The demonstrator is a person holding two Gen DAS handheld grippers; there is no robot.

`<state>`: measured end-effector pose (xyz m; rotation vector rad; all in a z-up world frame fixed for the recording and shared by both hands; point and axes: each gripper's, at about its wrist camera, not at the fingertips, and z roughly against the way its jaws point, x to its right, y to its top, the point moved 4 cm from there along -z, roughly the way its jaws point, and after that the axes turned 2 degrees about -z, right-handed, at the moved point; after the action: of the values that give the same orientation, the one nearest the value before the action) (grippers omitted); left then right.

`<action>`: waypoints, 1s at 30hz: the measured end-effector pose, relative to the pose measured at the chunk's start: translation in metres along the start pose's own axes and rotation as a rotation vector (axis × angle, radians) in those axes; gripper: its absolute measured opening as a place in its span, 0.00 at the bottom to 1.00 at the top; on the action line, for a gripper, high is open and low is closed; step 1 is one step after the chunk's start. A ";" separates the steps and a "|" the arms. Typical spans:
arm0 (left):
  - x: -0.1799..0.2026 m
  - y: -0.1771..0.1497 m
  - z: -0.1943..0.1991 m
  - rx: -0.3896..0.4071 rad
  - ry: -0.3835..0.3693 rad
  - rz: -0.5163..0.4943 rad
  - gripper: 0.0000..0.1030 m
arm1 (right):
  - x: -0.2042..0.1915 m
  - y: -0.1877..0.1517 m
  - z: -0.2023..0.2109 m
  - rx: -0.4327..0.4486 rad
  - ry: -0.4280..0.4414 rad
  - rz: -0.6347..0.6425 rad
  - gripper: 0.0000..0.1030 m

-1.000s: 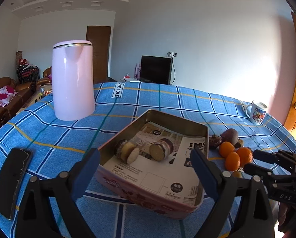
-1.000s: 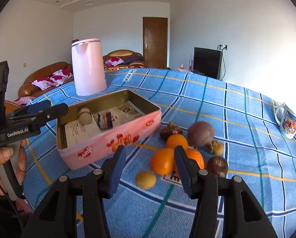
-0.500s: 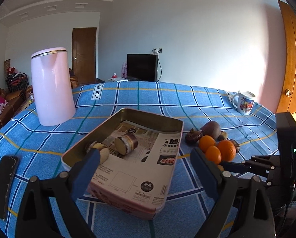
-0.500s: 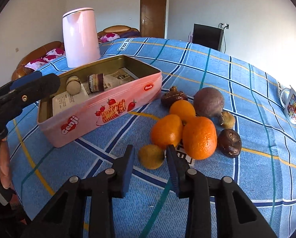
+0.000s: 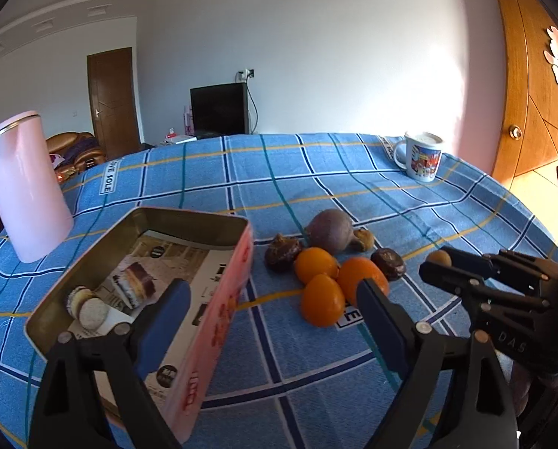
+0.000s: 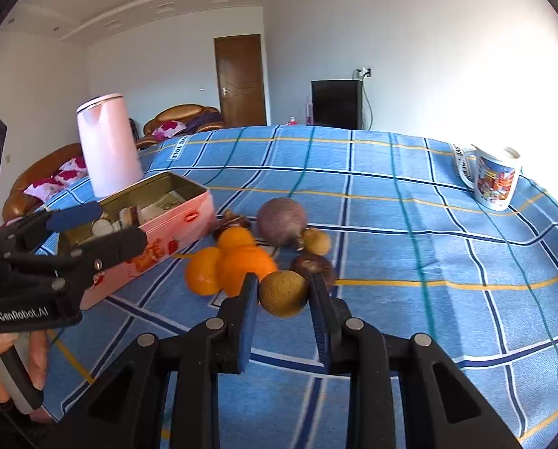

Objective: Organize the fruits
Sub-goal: 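Grasp the yellow round fruit with the right tool while the left tool grasps an orange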

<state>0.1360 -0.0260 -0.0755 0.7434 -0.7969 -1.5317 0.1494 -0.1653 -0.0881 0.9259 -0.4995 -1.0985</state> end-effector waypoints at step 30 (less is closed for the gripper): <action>0.023 -0.007 -0.064 -0.281 -0.126 -0.020 0.35 | 0.027 -0.004 -0.006 -0.010 -0.003 -0.046 0.28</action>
<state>0.1825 -0.0532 -0.1170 0.4522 -0.6494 -1.6783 0.1622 -0.1882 -0.0971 0.9314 -0.4766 -1.1429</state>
